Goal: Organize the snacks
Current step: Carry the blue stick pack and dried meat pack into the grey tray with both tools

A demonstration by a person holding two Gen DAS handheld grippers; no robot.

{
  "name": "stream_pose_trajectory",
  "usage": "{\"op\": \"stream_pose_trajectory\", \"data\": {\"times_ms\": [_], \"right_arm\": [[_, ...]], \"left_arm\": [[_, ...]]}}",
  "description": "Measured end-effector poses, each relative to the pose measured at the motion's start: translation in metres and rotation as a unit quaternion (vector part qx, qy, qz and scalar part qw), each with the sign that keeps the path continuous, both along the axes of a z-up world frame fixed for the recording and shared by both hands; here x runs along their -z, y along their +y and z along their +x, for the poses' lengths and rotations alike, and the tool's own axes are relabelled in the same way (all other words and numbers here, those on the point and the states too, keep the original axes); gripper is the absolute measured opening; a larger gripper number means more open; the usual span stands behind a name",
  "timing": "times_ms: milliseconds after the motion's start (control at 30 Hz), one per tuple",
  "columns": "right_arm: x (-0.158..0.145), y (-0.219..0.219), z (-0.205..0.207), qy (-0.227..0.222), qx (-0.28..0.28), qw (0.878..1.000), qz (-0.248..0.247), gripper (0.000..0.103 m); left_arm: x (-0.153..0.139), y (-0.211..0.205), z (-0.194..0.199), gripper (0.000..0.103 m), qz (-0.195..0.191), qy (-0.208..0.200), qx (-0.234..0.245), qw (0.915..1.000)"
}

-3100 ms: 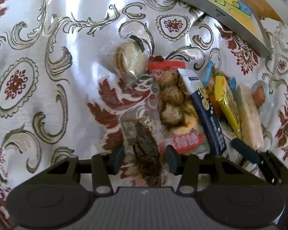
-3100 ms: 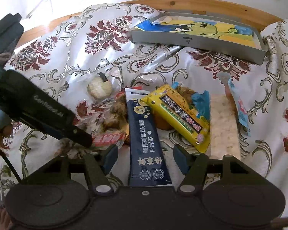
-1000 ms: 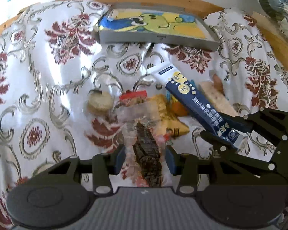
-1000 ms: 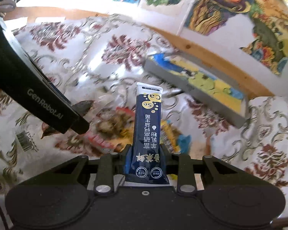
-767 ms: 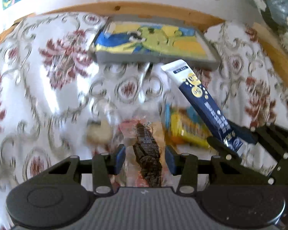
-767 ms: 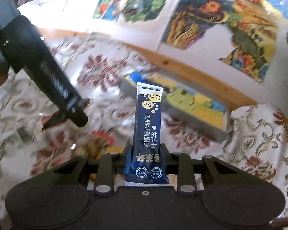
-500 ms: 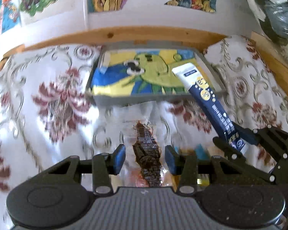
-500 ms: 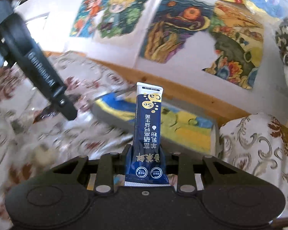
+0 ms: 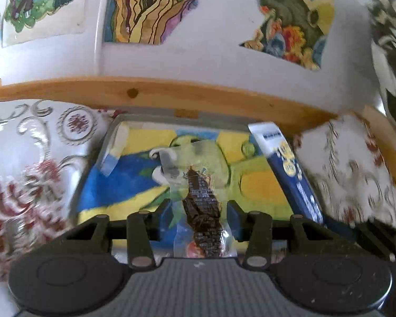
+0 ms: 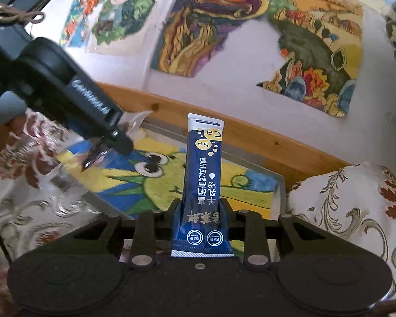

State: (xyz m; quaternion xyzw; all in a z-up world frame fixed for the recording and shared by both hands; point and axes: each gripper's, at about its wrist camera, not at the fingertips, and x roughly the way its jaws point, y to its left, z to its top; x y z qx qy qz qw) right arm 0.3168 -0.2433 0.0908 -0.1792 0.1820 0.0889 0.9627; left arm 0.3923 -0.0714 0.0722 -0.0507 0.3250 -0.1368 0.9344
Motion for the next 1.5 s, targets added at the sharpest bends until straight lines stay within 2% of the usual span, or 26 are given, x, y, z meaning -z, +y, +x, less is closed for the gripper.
{"op": "stream_pose_trajectory", "data": {"times_ms": [133, 233, 433, 633, 900, 933, 967, 1067, 1133, 1233, 1300, 1433, 1500], "right_arm": [[0.006, -0.011, 0.023, 0.022, 0.012, 1.0, -0.013, 0.031], [0.014, -0.012, 0.042, 0.04, 0.019, 0.999, -0.015, 0.031], [0.03, -0.009, 0.07, 0.08, 0.018, 0.996, -0.019, 0.031], [0.042, -0.007, 0.076, 0.098, 0.014, 0.995, -0.028, 0.031], [0.045, -0.011, 0.082, 0.107, 0.026, 0.994, -0.006, 0.035], [0.044, -0.012, 0.082, 0.106, 0.027, 0.994, -0.002, 0.037], [0.043, -0.011, 0.081, 0.104, 0.03, 0.994, -0.001, 0.044], [0.037, -0.014, 0.077, 0.093, 0.036, 0.995, 0.009, 0.049], [0.032, -0.016, 0.074, 0.086, 0.045, 0.995, 0.016, 0.052], [0.024, -0.021, 0.064, 0.067, 0.054, 0.996, 0.036, 0.059], [0.016, -0.023, 0.056, 0.051, 0.059, 0.996, 0.046, 0.07], [0.0, -0.027, 0.038, 0.024, 0.062, 0.995, 0.07, 0.078], [-0.008, -0.028, 0.027, 0.013, 0.061, 0.995, 0.08, 0.084]], "left_arm": [[0.014, -0.008, 0.031, 0.049, -0.031, -0.009, -0.018, 0.9993], [0.027, -0.017, 0.051, 0.049, -0.034, -0.006, -0.027, 0.9991], [0.054, -0.024, 0.078, 0.049, -0.035, 0.037, -0.044, 0.9978], [0.073, -0.027, 0.085, 0.049, -0.04, 0.052, -0.043, 0.9969], [0.071, -0.034, 0.084, 0.051, -0.02, 0.042, -0.04, 0.9981], [0.071, -0.034, 0.083, 0.051, -0.017, 0.042, -0.041, 0.9981], [0.07, -0.035, 0.083, 0.051, -0.014, 0.043, -0.043, 0.9981], [0.067, -0.033, 0.08, 0.061, -0.013, 0.045, -0.048, 0.9977], [0.064, -0.03, 0.077, 0.076, -0.015, 0.041, -0.054, 0.9976], [0.054, -0.025, 0.068, 0.084, -0.019, 0.024, -0.059, 0.9978], [0.047, -0.022, 0.06, 0.088, -0.021, 0.013, -0.059, 0.998], [0.03, -0.014, 0.036, 0.101, -0.024, -0.023, -0.06, 0.9976], [0.022, -0.01, 0.024, 0.102, -0.024, -0.042, -0.061, 0.997]]}}
